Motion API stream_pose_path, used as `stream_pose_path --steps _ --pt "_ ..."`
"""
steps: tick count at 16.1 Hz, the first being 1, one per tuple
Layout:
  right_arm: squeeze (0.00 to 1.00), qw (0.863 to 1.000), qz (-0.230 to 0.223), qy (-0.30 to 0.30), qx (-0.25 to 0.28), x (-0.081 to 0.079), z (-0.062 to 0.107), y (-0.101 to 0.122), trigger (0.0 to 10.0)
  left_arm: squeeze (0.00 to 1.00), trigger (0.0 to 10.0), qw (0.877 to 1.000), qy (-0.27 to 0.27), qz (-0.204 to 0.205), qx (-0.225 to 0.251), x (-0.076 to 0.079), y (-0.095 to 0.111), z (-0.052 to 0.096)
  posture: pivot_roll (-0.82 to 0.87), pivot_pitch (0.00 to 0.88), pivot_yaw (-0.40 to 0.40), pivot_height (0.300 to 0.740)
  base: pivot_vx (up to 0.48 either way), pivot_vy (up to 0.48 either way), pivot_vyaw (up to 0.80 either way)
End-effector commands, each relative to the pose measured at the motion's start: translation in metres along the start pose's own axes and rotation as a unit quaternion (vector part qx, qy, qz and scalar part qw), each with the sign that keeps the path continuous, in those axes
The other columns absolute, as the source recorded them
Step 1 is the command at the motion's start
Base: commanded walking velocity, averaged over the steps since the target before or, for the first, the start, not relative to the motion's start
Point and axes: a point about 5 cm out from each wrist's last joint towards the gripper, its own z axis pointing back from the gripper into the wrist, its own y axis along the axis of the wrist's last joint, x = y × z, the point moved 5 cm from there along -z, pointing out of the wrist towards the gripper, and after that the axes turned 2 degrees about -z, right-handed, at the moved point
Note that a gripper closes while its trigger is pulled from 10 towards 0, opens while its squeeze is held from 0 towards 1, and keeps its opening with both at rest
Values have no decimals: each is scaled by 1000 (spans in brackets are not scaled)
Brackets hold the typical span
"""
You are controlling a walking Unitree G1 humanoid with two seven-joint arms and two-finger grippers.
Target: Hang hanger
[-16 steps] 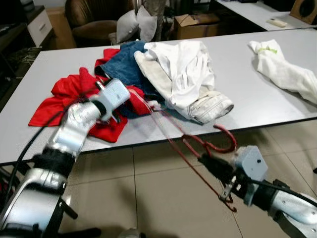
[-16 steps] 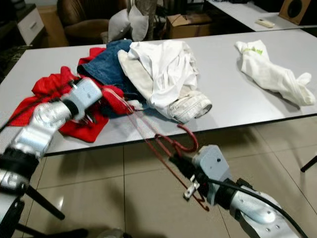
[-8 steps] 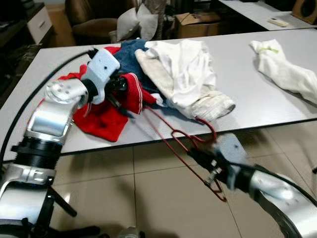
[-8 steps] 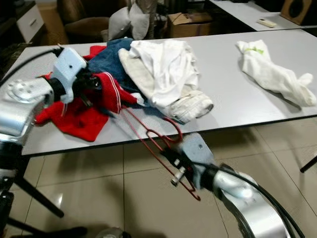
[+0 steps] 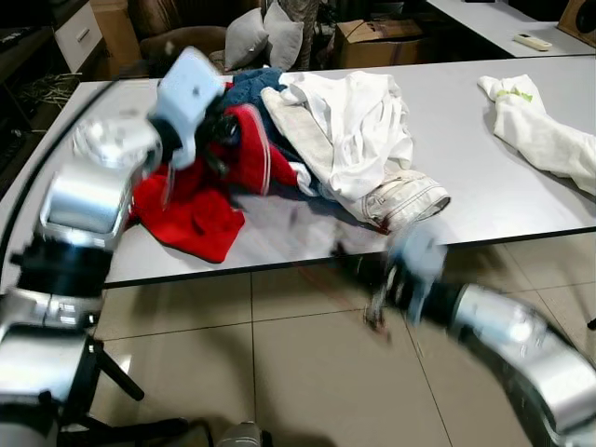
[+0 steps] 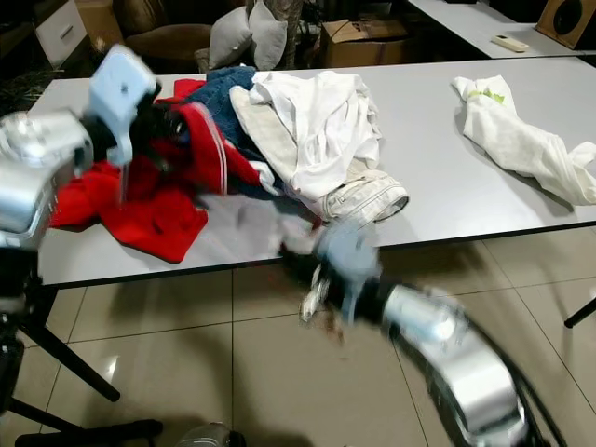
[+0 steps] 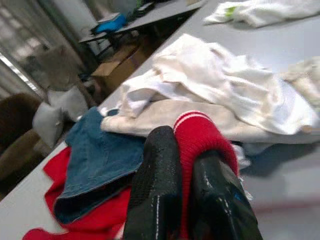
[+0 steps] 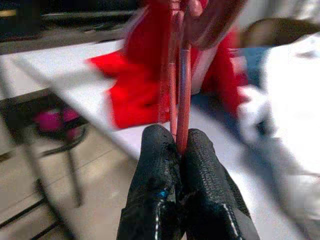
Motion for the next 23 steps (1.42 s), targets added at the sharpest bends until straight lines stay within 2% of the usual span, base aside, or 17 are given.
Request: stream_pose_path --steps 1,3,5,7,10,12,13,14,15,16,18,19,20,22,23 --pt "0 999 1 -51 -10 20 4 -4 10000 0 0 999 -35 -13 5 7 13 2 10 0 55 723 0 0 0" --pt "0 997 7 -69 -17 27 7 -5 10000 0 0 998 -57 -4 2 12 19 6 9 0 56 723 0 0 0" --pt "0 997 6 -71 -9 29 10 0 10000 0 0 996 -85 9 5 14 31 13 13 0 54 723 0 0 0" --pt "0 998 11 -59 5 24 11 11 10000 0 0 988 -112 75 73 13 71 18 19 0 50 723 0 0 0" --pt "0 998 23 -62 23 22 14 25 10000 0 0 967 -140 150 152 11 112 25 11 0 59 723 0 0 0" --pt "0 995 29 -78 48 26 17 40 10000 0 0 949 -106 201 219 -11 135 30 8 0 63 723 0 0 0" --pt "0 995 28 -82 51 27 17 42 10000 0 0 947 -96 205 227 -15 138 31 8 0 63 723 0 0 0" --pt "0 993 23 -99 53 33 17 42 10000 0 2196 956 -39 193 218 -31 129 23 8 0 63 723 0 0 0" --pt "0 993 23 -105 42 36 15 36 10000 0 2118 959 -46 198 198 -26 119 15 7 0 63 723 0 0 0" --pt "0 993 13 -110 30 37 14 29 10000 0 2392 962 -66 201 174 -11 106 7 7 0 63 723 0 0 0" --pt "0 992 -14 -124 -3 38 13 8 10000 0 1843 966 -81 214 117 16 75 -12 8 0 56 723 0 0 0" --pt "0 991 -25 -133 -10 39 15 2 10000 0 2431 973 -88 199 82 27 58 -18 12 0 52 723 0 0 0" --pt "0 990 -36 -135 -9 38 16 -1 10000 0 3569 970 -101 210 64 35 46 -22 10 0 52 723 0 0 0" --pt "0 990 -50 -135 -2 37 16 -2 10000 0 3882 968 -110 222 44 42 35 -26 6 0 54 723 0 0 0" --pt "0 985 -94 -143 16 37 19 -4 10000 0 4196 959 -107 261 9 49 13 -33 -2 0 60 723 0 0 0"
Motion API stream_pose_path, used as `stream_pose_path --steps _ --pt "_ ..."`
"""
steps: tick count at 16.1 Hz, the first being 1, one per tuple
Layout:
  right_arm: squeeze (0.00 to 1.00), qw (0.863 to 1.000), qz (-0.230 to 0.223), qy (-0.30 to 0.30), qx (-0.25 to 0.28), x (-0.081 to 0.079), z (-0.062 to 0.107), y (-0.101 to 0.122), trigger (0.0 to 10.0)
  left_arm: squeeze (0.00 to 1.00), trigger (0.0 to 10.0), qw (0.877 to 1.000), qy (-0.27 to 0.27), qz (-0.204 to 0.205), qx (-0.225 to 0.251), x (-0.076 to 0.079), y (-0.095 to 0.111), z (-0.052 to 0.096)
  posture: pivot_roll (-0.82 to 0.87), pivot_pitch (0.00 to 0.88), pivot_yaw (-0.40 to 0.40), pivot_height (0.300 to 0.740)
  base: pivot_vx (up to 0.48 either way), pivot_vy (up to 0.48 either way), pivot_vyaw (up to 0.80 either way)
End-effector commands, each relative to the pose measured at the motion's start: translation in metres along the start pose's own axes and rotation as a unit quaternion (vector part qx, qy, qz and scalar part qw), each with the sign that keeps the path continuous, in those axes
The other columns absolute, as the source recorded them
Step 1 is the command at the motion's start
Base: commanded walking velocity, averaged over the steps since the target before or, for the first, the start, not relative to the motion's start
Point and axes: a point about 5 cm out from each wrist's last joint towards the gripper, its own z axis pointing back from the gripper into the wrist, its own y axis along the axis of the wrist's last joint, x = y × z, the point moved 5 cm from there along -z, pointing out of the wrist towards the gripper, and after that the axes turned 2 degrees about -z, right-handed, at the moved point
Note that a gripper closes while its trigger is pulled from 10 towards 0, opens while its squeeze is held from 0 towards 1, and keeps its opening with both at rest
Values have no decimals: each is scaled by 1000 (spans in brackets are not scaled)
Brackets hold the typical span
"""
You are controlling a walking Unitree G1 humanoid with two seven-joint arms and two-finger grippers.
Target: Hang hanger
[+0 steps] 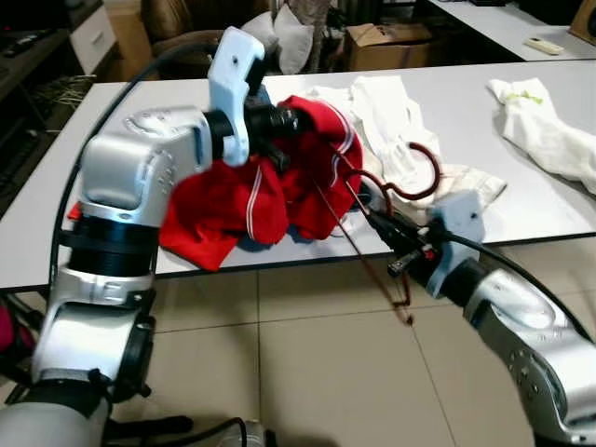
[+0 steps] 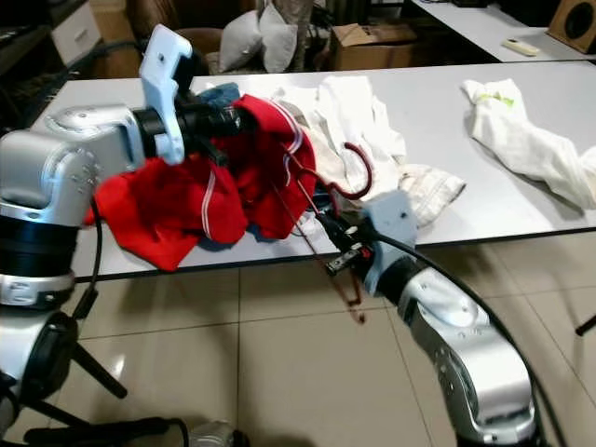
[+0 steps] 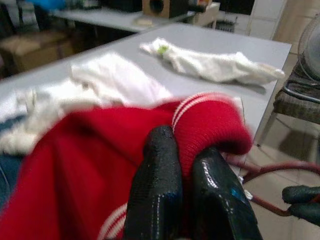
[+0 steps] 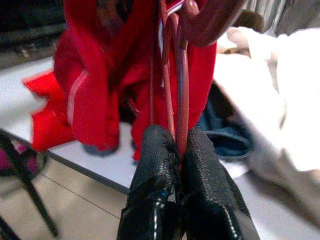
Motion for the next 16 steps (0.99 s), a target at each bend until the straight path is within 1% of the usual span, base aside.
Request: stream_pose_path --steps 1,2,3,4,6,7,9,10,11,12,13,14,15,16 --pt "0 999 -29 -16 5 9 7 -2 10000 0 4196 998 27 33 -35 -11 -24 -1 -8 0 67 723 0 0 0" --pt "0 999 -33 -18 1 10 10 -5 10000 0 4196 998 31 36 -37 -13 -26 -1 -8 0 66 723 0 0 0" --pt "0 999 -45 -19 -1 11 13 -8 10000 0 5529 998 36 38 -40 -16 -29 -1 -8 0 65 723 0 0 0" --pt "0 997 -69 -19 9 14 18 -7 10000 0 10000 997 54 13 -52 -23 -41 -1 -8 0 63 723 0 0 0" --pt "0 997 -80 -13 17 13 21 -5 10000 0 10000 995 70 -18 -64 -27 -49 -1 -10 0 63 723 0 0 0" --pt "0 997 -80 -4 16 11 21 -4 10000 0 10000 993 83 -48 -74 -28 -54 -2 -11 0 63 723 0 0 0" --pt "0 997 -76 1 13 9 21 -5 10000 0 10000 990 90 -72 -76 -29 -56 -2 -11 0 63 723 0 0 0" --pt "0 997 -77 14 12 3 20 -6 10000 0 0 992 88 -65 -60 -27 -52 0 -7 0 57 723 0 0 0" --pt "0 997 -78 19 12 1 20 -6 10000 0 0 993 89 -63 -53 -27 -50 1 -7 0 57 723 0 0 0" --pt "0 996 -72 45 13 -9 15 -3 10000 0 0 995 82 -49 -27 -27 -34 6 6 0 51 723 0 0 0" --pt "0 996 -68 57 17 -13 11 -1 10000 0 0 996 72 -44 -9 -27 -21 8 6 0 51 723 0 0 0" --pt "0 996 -57 66 29 -16 -4 8 10000 0 0 998 54 -25 36 -26 10 14 8 0 51 723 0 0 0" --pt "0 996 -51 63 39 -13 -14 15 10000 0 0 997 47 -15 66 -28 30 18 20 0 53 723 0 0 0" --pt "0 996 -39 59 59 -9 -29 29 10000 0 0 994 40 -7 105 -33 57 24 29 0 50 723 0 0 0"
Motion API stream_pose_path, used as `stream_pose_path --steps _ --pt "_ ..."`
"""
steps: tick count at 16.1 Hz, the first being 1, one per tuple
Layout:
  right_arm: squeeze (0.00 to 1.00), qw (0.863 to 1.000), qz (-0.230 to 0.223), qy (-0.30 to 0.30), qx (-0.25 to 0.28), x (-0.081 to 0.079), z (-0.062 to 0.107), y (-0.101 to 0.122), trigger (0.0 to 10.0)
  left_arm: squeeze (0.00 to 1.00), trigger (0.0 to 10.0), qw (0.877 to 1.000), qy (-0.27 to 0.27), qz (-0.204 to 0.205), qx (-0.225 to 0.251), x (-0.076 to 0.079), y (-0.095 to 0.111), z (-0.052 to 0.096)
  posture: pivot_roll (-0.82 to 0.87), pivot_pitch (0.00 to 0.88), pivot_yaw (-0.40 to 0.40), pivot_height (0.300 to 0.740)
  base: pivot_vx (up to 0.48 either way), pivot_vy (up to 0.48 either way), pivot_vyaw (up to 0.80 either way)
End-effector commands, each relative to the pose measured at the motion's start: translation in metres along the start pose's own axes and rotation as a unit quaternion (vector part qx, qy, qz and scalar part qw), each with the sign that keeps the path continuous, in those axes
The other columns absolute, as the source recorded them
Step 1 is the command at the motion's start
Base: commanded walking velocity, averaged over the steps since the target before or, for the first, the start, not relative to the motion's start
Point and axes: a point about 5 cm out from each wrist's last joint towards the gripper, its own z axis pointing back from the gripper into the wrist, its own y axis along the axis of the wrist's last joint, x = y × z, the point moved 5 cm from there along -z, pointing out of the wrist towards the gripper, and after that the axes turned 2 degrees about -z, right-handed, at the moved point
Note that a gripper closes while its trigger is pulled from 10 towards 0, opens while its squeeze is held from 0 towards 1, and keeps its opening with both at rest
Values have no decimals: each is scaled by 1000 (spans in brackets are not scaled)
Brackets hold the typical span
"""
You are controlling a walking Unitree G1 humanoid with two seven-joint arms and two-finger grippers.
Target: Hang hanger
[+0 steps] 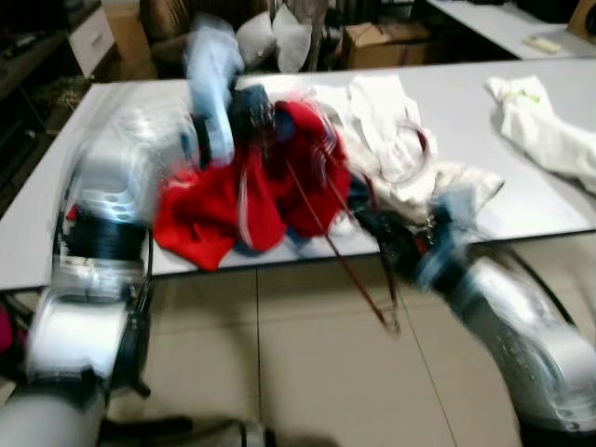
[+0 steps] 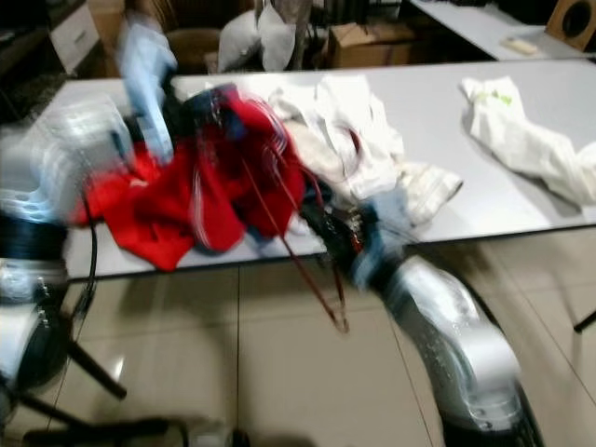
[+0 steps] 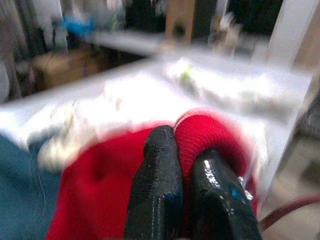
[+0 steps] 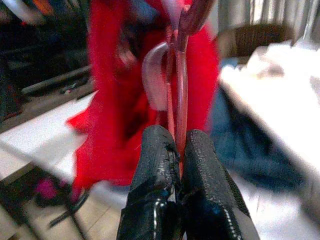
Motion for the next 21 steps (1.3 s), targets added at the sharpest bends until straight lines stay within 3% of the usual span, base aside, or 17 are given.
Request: stream_pose_path --steps 1,2,3,5,6,8,10,11,15,16,18,21 --pt "0 1000 12 -7 15 3 -4 7 10000 0 0 999 -3 6 33 -4 19 6 33 0 49 723 0 0 0" --pt "0 999 30 -9 42 7 -16 25 10000 0 0 997 0 3 76 -11 48 7 43 0 45 723 0 0 0" --pt "0 990 77 -24 118 14 -34 79 10000 0 0 978 44 -33 202 -23 124 19 49 0 47 723 0 0 0" --pt "0 976 91 -26 198 12 -33 130 10000 0 0 952 53 -46 296 -18 182 39 41 0 63 723 0 0 0" --pt "0 974 95 -22 202 11 -30 134 10000 0 0 955 34 -39 293 -11 183 40 37 0 64 723 0 0 0" --pt "0 988 87 -38 125 21 -32 91 10000 0 1294 976 2 -43 213 -3 141 20 34 0 61 723 0 0 0" --pt "0 994 72 -37 77 22 -30 58 10000 0 2275 988 -1 -28 153 -5 109 4 33 0 54 723 0 0 0" --pt "0 997 53 -15 53 11 -24 41 10000 0 1373 994 0 -25 111 -4 86 -4 28 0 55 723 0 0 0" --pt "0 998 41 34 21 -20 -14 15 10000 0 588 999 -6 -28 30 5 45 -12 22 0 56 723 0 0 0" --pt "0 997 59 44 2 -29 -14 5 10000 0 706 999 1 -36 13 3 37 -14 22 0 56 723 0 0 0" --pt "0 997 72 11 5 -30 -19 0 10000 0 510 999 -5 -36 -4 5 27 -13 23 0 57 723 0 0 0" --pt "0 991 59 -106 59 -15 -24 12 10000 0 510 996 0 -71 -54 6 3 -5 37 0 54 723 0 0 0"
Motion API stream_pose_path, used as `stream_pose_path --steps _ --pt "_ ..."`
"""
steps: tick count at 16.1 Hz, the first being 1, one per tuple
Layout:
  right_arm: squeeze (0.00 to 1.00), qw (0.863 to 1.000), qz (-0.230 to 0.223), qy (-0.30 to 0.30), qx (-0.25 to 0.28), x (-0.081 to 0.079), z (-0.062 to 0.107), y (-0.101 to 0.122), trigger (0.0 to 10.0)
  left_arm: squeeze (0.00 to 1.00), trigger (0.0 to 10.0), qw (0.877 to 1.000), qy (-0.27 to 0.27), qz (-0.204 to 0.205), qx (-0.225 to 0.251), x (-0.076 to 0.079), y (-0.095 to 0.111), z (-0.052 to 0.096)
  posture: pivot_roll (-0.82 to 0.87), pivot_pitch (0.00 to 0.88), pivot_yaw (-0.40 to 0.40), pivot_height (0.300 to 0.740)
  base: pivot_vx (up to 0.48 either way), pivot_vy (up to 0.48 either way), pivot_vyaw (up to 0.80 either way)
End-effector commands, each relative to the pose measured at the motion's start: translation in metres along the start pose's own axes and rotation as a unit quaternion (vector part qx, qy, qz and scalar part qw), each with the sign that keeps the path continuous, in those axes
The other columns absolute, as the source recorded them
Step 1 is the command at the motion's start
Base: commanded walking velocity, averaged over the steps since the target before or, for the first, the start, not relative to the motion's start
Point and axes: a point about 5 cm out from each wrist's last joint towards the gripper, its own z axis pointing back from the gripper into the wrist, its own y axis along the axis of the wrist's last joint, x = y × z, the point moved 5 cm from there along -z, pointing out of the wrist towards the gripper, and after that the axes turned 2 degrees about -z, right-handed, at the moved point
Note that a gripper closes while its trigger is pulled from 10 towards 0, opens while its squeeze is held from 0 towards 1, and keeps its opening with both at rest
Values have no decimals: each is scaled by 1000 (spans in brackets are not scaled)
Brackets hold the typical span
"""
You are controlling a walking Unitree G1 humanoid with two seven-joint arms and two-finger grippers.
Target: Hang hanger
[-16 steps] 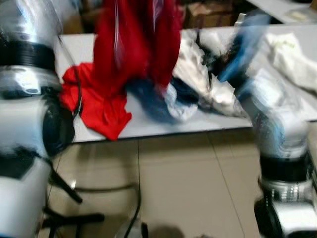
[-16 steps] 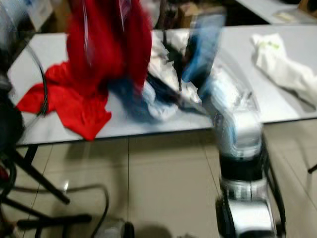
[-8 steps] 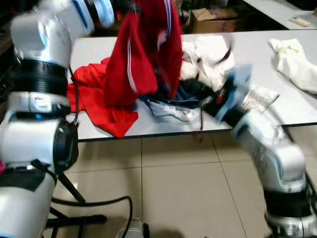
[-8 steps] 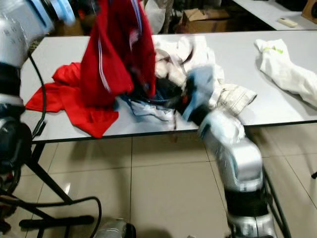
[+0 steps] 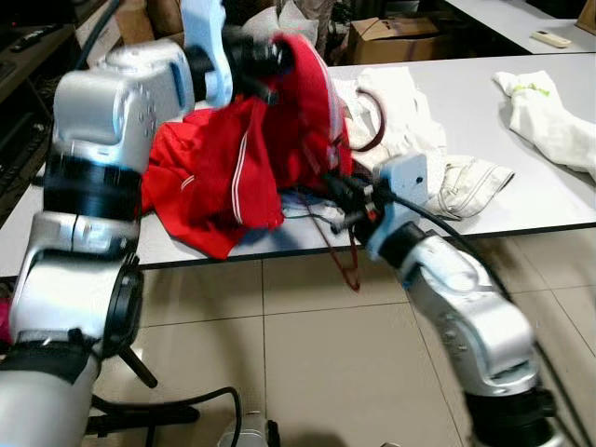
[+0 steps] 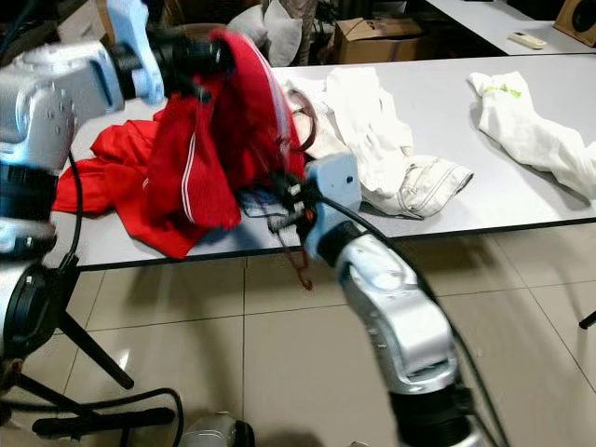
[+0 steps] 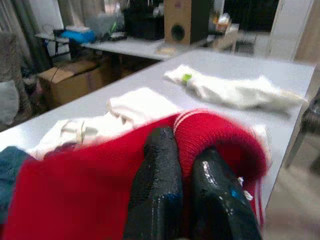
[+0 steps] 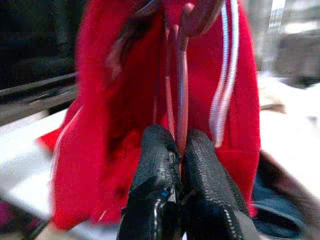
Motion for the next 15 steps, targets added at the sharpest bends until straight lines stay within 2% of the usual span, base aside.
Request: stream_pose_path --steps 1,2,3,5,6,8,10,11,12,13,15 --pt "0 998 -8 -58 26 14 3 9 10000 0 667 999 22 -37 -30 -5 -10 5 44 0 50 723 0 0 0" --pt "0 998 -8 -58 26 14 3 9 10000 0 667 999 22 -37 -30 -5 -10 5 44 0 50 723 0 0 0" --pt "0 998 -20 -57 24 2 11 7 10000 0 1373 994 73 -50 -62 -21 -30 13 49 0 51 723 0 0 0" --pt "0 998 -30 -57 19 -10 19 4 10000 0 1490 992 94 -42 -79 -27 -45 16 50 0 54 723 0 0 0" --pt "0 996 -36 -73 20 -7 21 4 10000 0 1333 992 89 -40 -83 -25 -47 16 52 0 60 723 0 0 0" --pt "0 994 -47 -100 15 -2 22 2 10000 0 1686 991 90 -38 -89 -23 -51 16 57 0 63 723 0 0 0" --pt "0 995 -48 -81 -13 -8 23 -3 10000 0 1765 988 124 -44 -86 -35 -51 17 59 0 66 723 0 0 0" --pt "0 996 -45 -71 -33 -13 29 -6 10000 0 2039 985 153 -46 -73 -46 -44 19 61 0 67 723 0 0 0" --pt "0 995 -46 -73 -39 -13 31 -7 10000 0 2157 984 161 -46 -67 -49 -41 20 61 0 67 723 0 0 0" --pt "0 995 -50 -76 -46 -13 33 -9 10000 0 1804 983 164 -47 -63 -50 -39 20 61 0 67 723 0 0 0" --pt "0 993 -53 -84 -57 -11 36 -12 10000 0 1843 984 164 -46 -58 -50 -35 19 62 0 67 723 0 0 0"
